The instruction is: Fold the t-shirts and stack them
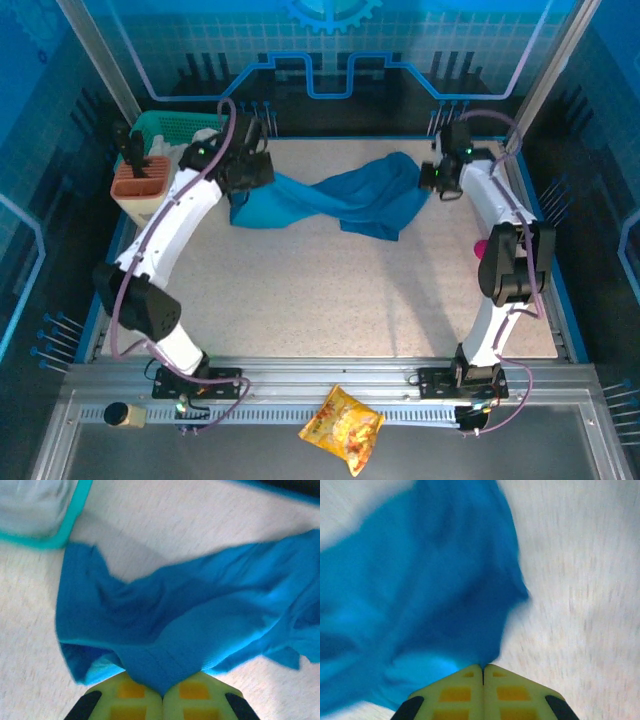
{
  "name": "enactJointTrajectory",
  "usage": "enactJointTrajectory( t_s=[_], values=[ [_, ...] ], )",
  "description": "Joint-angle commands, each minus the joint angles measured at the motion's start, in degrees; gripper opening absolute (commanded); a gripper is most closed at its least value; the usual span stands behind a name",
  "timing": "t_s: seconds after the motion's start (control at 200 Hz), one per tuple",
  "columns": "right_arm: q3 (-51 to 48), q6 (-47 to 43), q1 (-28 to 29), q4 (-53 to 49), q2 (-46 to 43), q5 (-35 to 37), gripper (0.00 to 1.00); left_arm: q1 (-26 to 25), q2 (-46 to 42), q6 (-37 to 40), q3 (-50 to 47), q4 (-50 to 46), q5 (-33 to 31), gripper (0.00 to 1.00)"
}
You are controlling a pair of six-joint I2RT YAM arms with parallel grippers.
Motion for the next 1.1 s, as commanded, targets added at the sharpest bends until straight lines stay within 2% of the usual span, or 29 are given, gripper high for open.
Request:
enactJointTrajectory(
  t_s=[0.0, 0.06, 0.135, 0.325, 0.506, 0.566, 0.676, 0.811, 1.096],
  values=[
    [13.64, -0.88, -1.22, -4.88, -0.22, -5.65, 0.00, 1.94, 6.39, 4.76, 11.33, -1.07, 3.77, 0.00],
    [20.39, -1.13, -1.14, -7.93, -0.18, -6.58, 0.00, 2.28, 9.17, 5.48, 17.81, -2.21, 5.37, 0.00],
    [24.06, -1.42, -1.09, -10.48, -2.72, -7.12, 0.00, 2.33, 10.92, 6.22, 24.62, -4.12, 6.35, 0.00],
    [17.25, -1.75, -2.28, -8.00, -16.28, -6.32, 0.00, 2.83, 7.87, 10.02, 31.80, -5.04, 4.72, 0.00],
    [22.19, 0.07, -5.09, -10.63, -19.91, -8.83, 0.00, 5.28, 9.05, 10.60, 41.83, -9.95, 5.59, 0.00],
    [21.81, 0.54, -5.09, -9.72, -21.55, -9.01, 0.00, 5.32, 7.77, 10.64, 41.37, -9.88, 5.86, 0.00],
    [19.97, 1.32, -5.26, -7.22, -23.42, -8.90, 0.00, 5.31, 3.60, 10.89, 33.53, -4.52, 6.38, 0.00],
    [23.19, 2.14, -6.30, -7.34, -18.50, -9.43, 0.00, 6.60, 5.05, 11.08, 31.99, -2.04, 6.17, 0.00],
    [38.97, 4.69, -6.68, -5.61, 1.85, -11.37, 0.00, 9.74, 20.02, 10.49, 40.57, 4.49, 10.83, 0.00]
  ],
)
